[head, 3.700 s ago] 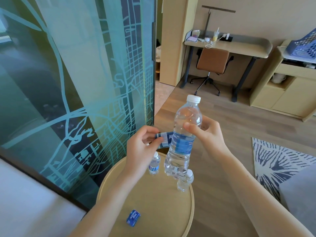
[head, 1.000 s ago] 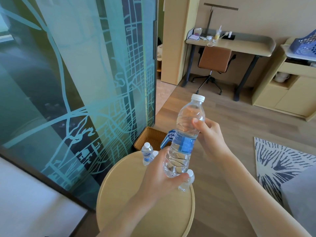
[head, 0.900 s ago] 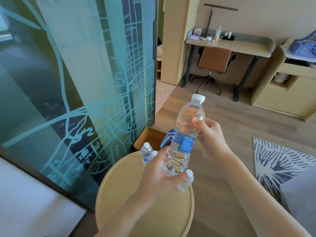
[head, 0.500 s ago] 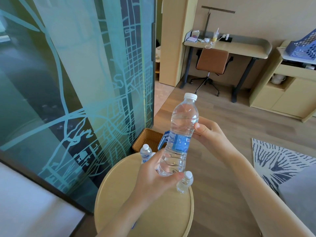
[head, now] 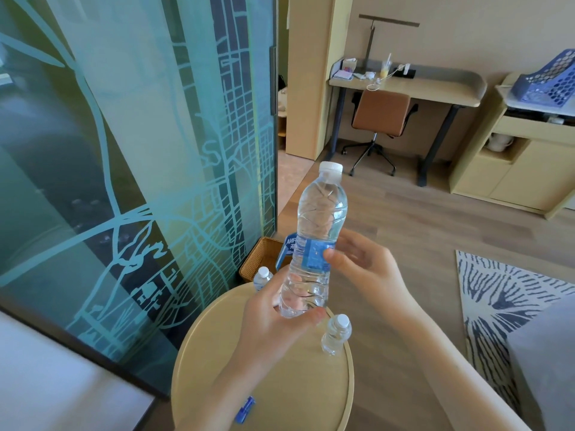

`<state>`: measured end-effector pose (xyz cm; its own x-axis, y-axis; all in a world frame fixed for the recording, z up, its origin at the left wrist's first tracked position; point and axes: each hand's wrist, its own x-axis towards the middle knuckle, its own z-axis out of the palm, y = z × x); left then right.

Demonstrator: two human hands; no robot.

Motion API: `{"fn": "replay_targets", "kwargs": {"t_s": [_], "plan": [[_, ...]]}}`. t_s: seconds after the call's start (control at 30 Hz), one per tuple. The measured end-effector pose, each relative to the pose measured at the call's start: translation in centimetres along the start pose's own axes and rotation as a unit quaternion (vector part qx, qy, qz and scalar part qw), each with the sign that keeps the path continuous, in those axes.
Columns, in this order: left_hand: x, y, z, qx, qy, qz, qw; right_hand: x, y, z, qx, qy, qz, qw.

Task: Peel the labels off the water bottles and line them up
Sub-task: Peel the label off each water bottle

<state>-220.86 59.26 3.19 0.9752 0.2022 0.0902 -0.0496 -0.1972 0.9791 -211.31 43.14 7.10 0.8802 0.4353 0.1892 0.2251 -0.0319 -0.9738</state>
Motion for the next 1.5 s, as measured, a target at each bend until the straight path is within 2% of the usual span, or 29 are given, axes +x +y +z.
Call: {"fn": "replay_targets", "kwargs": {"t_s": [0.1,0.37,0.87,0.97,1.23,1.5], "plan": [[0.1,0.1,0.1,-0.006,0.0,-0.001,1.0,0.0,0.0,0.3,0.003,-0.01,0.002,1.0],[-0.1,0.2,-0.1,-0.018,0.003,0.007,1.0,0.0,0.3,1.1,0.002,0.023,0.004,1.0],[-0.1,-0.4,-0.2,-0.016,0.002,0.002,1.0,-0.4,0.6,1.2,0.042,0.098,0.059,0.993],[0.0,-0.2,-0.3,-0.023,-0.005,0.003,1.0,-0.2,0.4,0.6,0.03,0.076,0.053,0.995],[0.0,0.0,-0.4,-0.047,-0.034,0.003,0.998,0.8,-0.3,-1.1,0.08,-0.025,0.011,0.996],[0.1,-0.2,-1.1,-0.098,-0.084,-0.031,0.991,1.0,-0.6,-1.1,0.036,-0.038,0.026,0.998]]}}
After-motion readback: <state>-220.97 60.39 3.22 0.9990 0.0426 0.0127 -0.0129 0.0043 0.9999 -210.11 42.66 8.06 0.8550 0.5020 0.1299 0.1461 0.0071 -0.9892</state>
